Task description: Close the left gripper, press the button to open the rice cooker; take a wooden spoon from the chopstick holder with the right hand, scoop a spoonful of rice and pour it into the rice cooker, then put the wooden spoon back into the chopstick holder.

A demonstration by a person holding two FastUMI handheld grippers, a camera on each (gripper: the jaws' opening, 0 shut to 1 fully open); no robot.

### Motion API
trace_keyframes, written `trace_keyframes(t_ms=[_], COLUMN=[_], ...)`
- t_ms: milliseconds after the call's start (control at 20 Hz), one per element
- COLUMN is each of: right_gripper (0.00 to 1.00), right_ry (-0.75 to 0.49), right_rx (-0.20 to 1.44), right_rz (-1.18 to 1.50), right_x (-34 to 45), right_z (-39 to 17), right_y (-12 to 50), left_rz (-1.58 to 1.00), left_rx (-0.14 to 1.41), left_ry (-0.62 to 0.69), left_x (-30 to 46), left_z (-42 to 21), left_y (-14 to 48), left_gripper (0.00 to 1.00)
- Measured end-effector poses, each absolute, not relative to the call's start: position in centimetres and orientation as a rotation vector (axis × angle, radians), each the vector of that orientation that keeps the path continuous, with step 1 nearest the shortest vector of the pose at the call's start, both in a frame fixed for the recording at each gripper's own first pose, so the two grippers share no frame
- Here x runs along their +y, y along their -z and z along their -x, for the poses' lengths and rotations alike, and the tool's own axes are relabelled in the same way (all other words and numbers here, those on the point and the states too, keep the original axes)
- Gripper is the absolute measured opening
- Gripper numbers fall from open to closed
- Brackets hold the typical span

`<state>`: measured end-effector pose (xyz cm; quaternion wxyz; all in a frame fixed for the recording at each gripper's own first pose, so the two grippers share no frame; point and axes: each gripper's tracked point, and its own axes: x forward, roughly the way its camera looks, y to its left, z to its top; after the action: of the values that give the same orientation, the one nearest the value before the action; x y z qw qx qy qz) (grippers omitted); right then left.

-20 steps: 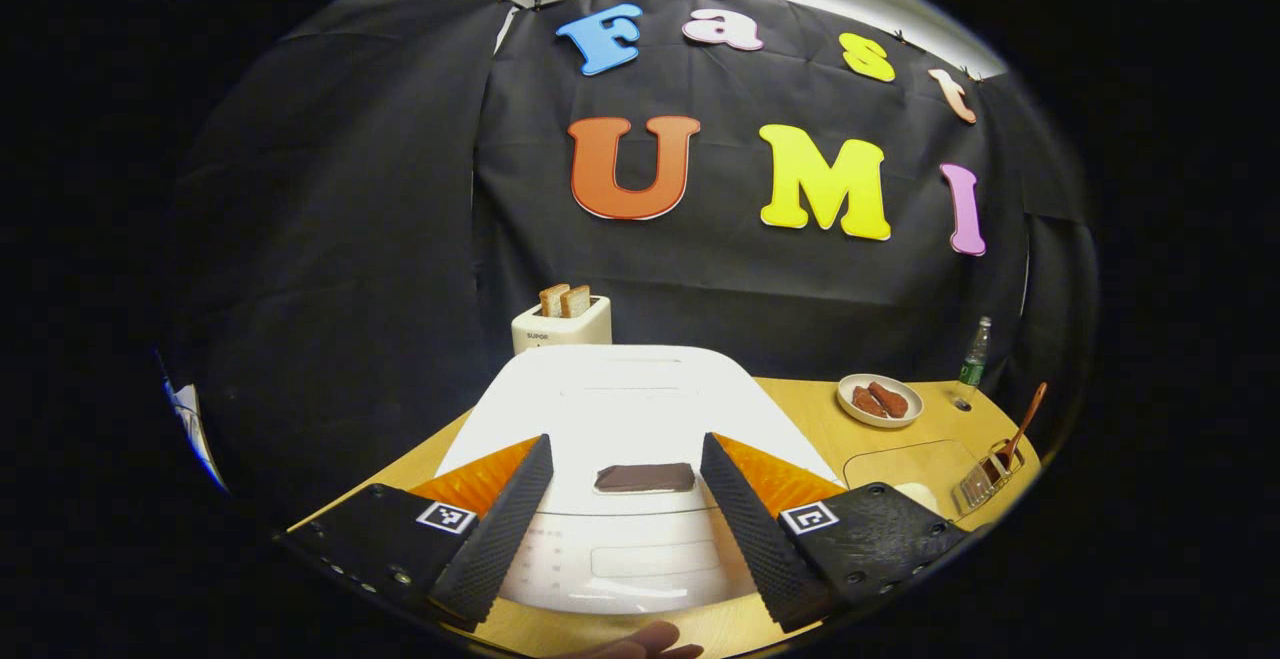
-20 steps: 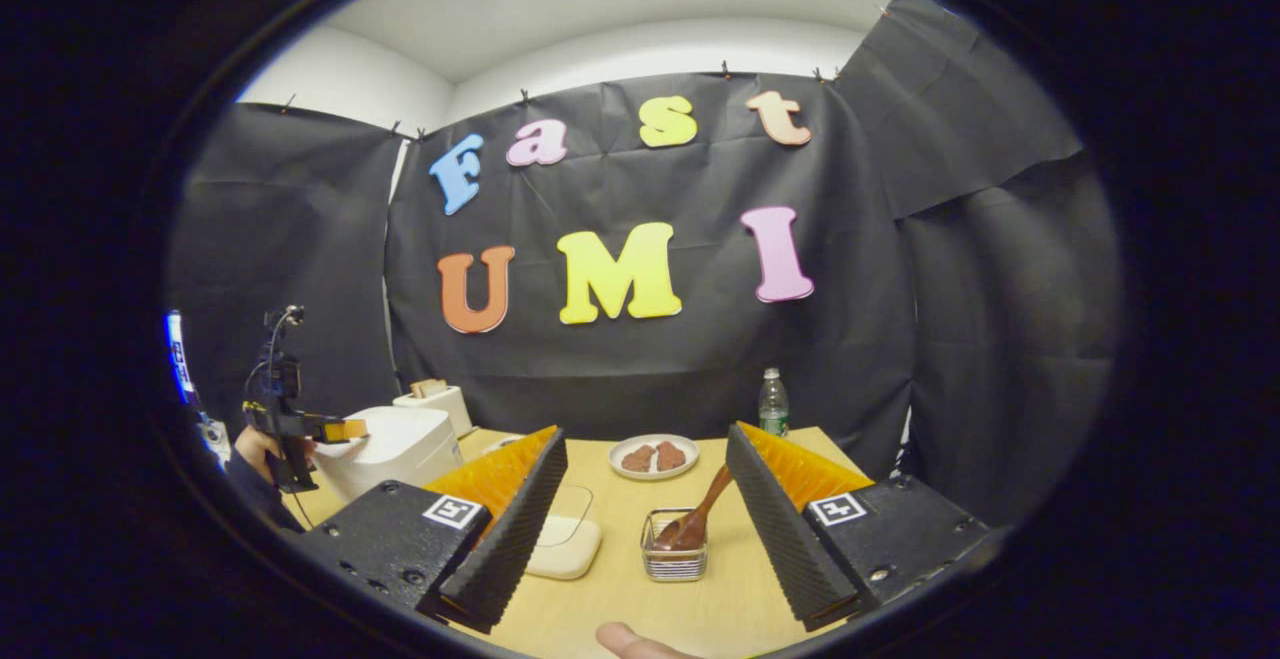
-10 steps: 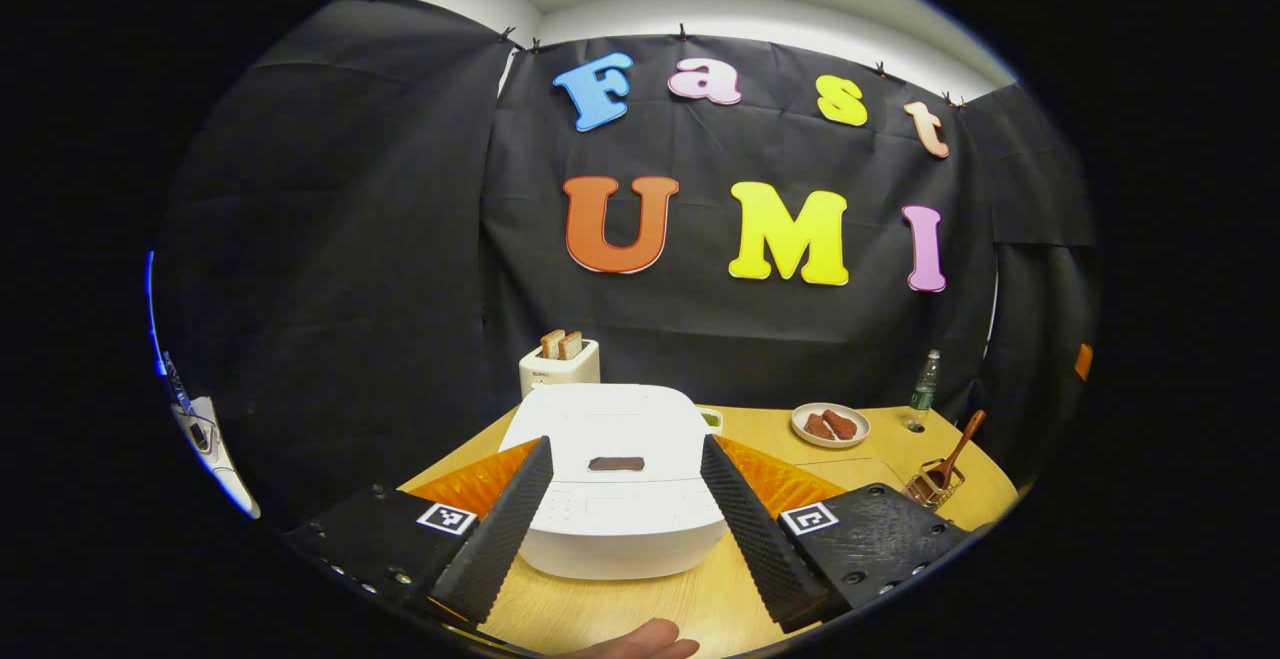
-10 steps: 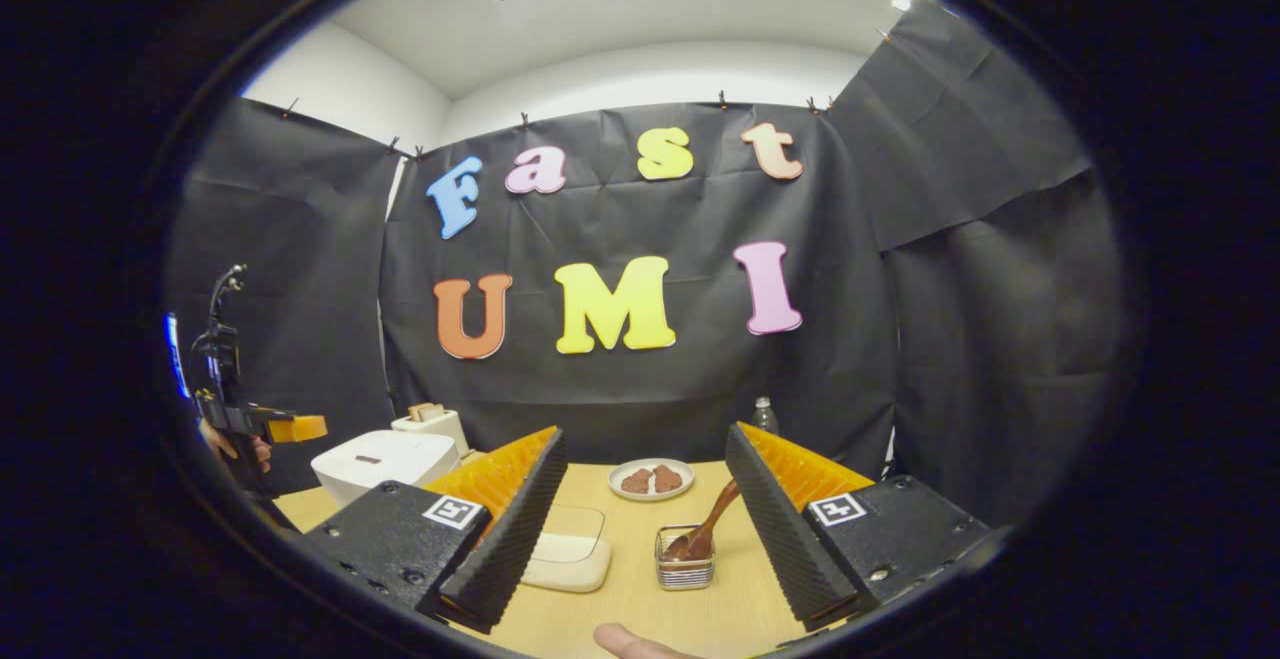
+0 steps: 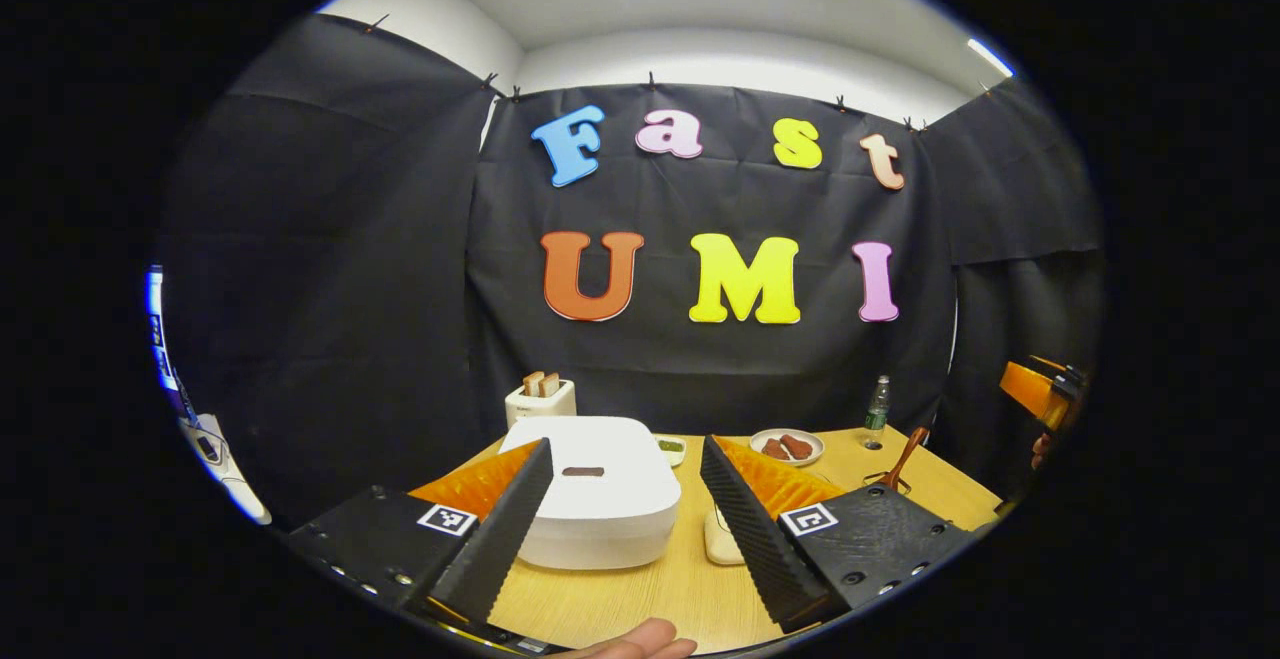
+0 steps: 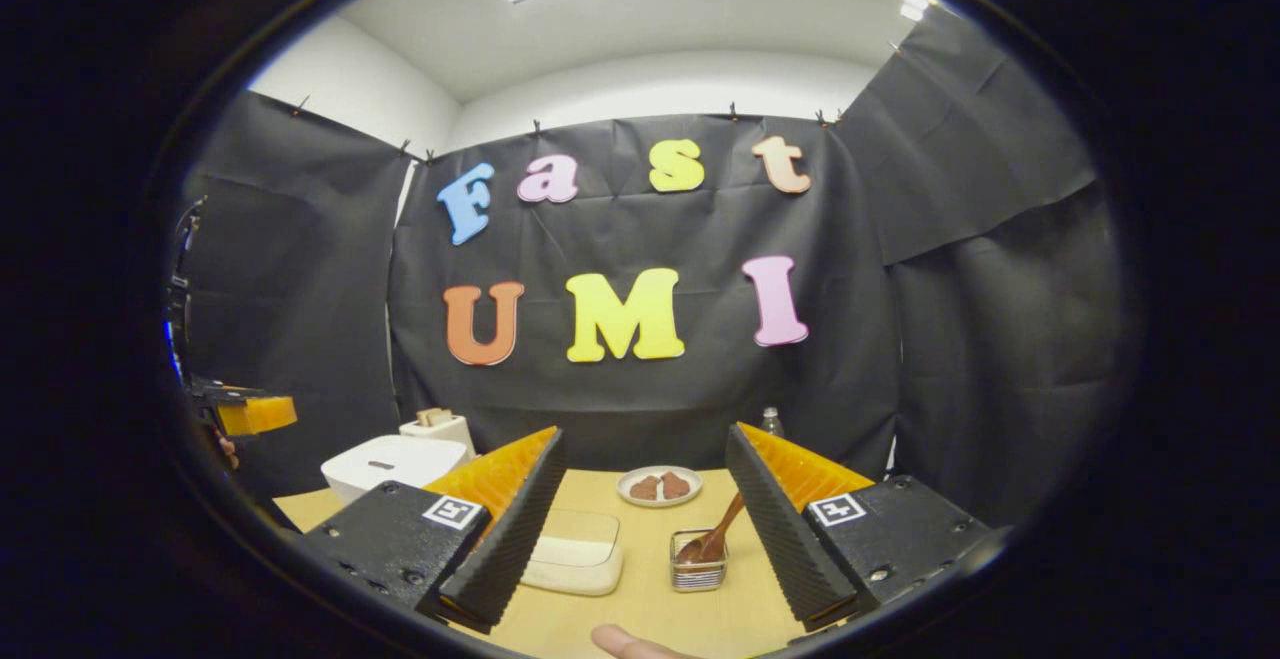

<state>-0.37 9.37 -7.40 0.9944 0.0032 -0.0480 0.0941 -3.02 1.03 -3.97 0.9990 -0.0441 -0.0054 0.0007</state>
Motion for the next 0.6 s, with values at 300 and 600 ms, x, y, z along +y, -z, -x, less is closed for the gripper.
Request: trace_keyframes(t_ms=[300,600], right_gripper=[1.00,1.00], right_ry=[-0.219,-0.243], right_rx=[-0.038,-0.043], right_rz=[0.001,0.014], right_x=[10.3,10.9], right_z=[-0.4,-0.8], right_y=[10.2,10.2], left_rz=[0.110,0.099], left_rx=[-0.085,-0.034], left_ry=[0.014,-0.018], left_x=[-0.7,-0.1], left_z=[4.3,3.3], left_y=[4.3,6.0], left_gripper=[0.95,0.95])
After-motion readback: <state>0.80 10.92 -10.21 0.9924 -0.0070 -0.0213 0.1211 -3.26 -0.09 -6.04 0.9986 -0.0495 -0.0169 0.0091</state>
